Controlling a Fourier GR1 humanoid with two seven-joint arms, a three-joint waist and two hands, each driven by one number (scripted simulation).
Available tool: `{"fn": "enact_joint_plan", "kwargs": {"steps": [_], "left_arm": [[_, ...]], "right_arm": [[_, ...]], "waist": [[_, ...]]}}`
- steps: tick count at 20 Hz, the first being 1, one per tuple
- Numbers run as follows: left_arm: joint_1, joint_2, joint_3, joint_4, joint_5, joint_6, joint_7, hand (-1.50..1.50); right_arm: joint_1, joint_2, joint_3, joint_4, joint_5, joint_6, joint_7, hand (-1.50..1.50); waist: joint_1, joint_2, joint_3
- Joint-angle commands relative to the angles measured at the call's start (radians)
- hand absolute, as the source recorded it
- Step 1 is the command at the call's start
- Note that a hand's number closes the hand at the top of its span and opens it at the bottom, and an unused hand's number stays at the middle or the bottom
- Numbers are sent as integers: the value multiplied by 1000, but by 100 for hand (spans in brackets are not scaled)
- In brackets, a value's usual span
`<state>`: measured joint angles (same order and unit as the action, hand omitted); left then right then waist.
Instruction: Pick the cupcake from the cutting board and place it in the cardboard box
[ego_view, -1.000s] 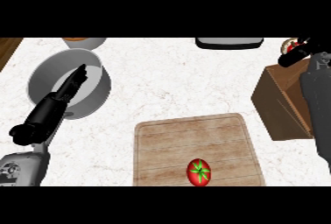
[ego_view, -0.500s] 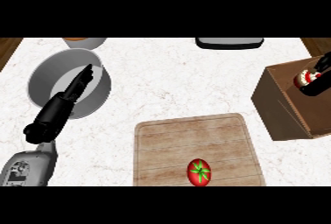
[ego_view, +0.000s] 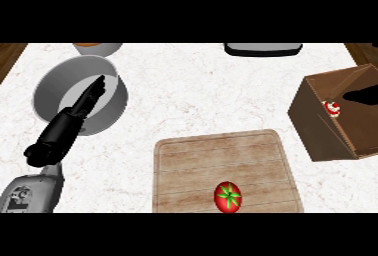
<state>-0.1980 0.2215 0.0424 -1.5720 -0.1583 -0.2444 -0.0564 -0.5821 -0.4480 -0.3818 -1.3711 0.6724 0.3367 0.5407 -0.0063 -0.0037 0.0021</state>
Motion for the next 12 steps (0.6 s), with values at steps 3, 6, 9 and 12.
{"fn": "enact_joint_plan", "kwargs": {"steps": [3,6,9,12], "left_arm": [[4,0,18,18,11,2,-2,0],[-40,52,56,19,39,-37,5,0],[20,-2,3,-28,2,-3,6,0],[-17,31,43,55,18,-30,-50,0]], "right_arm": [[-69,120,-267,-101,-196,-285,-58,-150],[-61,155,-348,-92,-247,-373,-65,-150],[19,119,-429,-71,-315,-384,-148,-150],[73,75,-475,-86,-368,-381,-195,-150]], "waist": [[-21,-4,3],[-6,2,0],[1,2,-1],[-3,4,-2]]}}
